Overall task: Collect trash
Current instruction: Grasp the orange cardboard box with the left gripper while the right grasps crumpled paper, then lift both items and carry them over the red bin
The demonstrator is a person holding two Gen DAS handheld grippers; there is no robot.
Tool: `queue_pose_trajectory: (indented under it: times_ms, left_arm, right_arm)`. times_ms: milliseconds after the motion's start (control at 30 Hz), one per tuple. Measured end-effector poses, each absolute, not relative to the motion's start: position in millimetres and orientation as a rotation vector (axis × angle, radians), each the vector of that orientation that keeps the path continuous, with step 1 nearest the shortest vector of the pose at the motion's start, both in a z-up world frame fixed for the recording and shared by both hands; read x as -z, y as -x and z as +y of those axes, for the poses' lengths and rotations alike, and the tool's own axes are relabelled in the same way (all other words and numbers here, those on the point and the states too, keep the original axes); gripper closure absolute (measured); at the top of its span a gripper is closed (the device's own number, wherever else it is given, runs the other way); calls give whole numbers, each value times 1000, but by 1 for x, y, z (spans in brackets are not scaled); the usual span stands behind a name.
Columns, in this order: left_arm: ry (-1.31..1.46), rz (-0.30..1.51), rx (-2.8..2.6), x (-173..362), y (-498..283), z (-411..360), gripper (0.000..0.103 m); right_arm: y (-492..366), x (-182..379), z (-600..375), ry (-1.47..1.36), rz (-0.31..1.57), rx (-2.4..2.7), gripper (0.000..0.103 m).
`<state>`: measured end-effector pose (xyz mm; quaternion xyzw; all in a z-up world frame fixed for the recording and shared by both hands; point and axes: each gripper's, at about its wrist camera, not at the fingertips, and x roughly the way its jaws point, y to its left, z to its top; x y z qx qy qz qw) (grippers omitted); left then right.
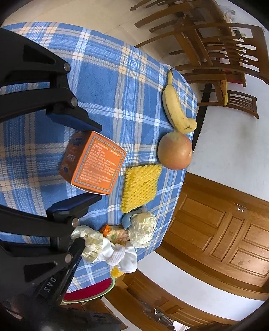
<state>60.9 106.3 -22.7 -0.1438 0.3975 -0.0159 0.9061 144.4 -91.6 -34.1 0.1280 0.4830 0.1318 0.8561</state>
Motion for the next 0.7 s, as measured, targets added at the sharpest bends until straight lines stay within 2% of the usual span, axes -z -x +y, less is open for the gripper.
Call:
queue_pose_trajectory:
  times_ms: [700]
  left_arm:
    - [251,800,119,0,-47,66,44]
  right_arm:
    - [-91,2,-141,-382,950,-251,77]
